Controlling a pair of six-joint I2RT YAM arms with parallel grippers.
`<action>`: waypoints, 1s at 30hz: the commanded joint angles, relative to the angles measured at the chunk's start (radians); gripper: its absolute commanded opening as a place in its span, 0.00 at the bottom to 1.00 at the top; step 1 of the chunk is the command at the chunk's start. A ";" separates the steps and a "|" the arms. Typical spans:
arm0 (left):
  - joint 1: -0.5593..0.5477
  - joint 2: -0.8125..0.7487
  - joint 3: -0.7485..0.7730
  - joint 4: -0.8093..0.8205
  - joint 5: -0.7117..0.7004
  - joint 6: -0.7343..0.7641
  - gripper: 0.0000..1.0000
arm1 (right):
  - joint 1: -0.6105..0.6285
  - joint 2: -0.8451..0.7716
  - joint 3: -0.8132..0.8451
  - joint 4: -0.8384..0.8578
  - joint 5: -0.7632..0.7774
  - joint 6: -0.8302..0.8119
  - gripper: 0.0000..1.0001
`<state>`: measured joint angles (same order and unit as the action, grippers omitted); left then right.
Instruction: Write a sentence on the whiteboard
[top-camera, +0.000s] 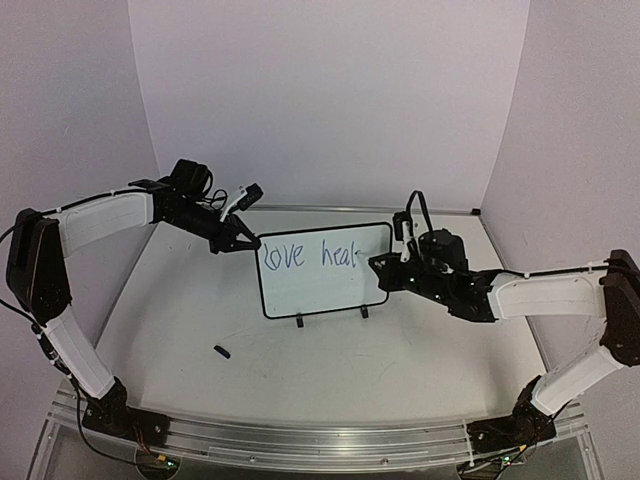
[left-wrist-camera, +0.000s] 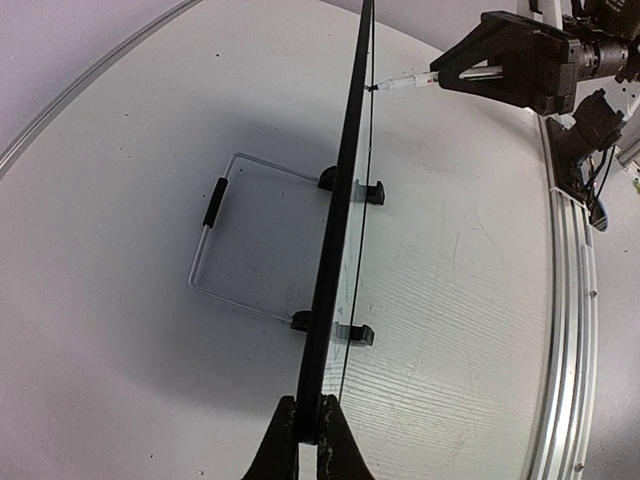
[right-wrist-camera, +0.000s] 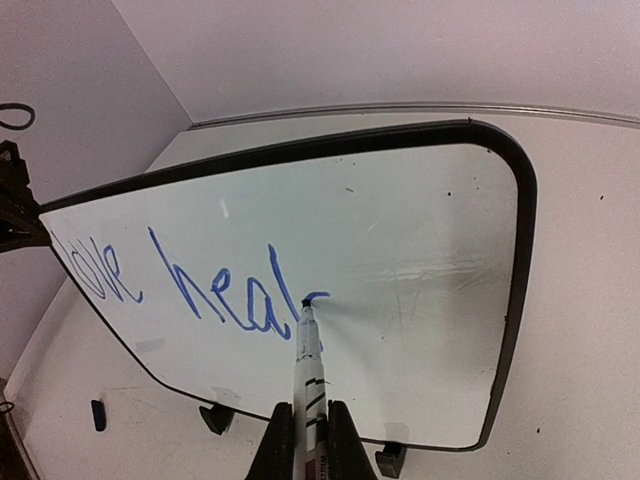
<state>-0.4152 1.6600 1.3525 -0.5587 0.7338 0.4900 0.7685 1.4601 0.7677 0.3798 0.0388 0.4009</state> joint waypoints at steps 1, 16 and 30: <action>0.007 -0.032 0.005 0.018 -0.048 0.045 0.00 | -0.004 0.024 0.024 0.009 -0.008 0.003 0.00; 0.007 -0.033 0.004 0.018 -0.048 0.045 0.00 | -0.004 -0.037 -0.023 -0.013 0.093 0.020 0.00; 0.007 -0.035 0.004 0.017 -0.048 0.044 0.00 | -0.005 -0.031 -0.045 -0.039 0.081 0.039 0.00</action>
<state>-0.4152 1.6600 1.3525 -0.5587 0.7341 0.4900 0.7689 1.4422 0.7335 0.3429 0.0917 0.4260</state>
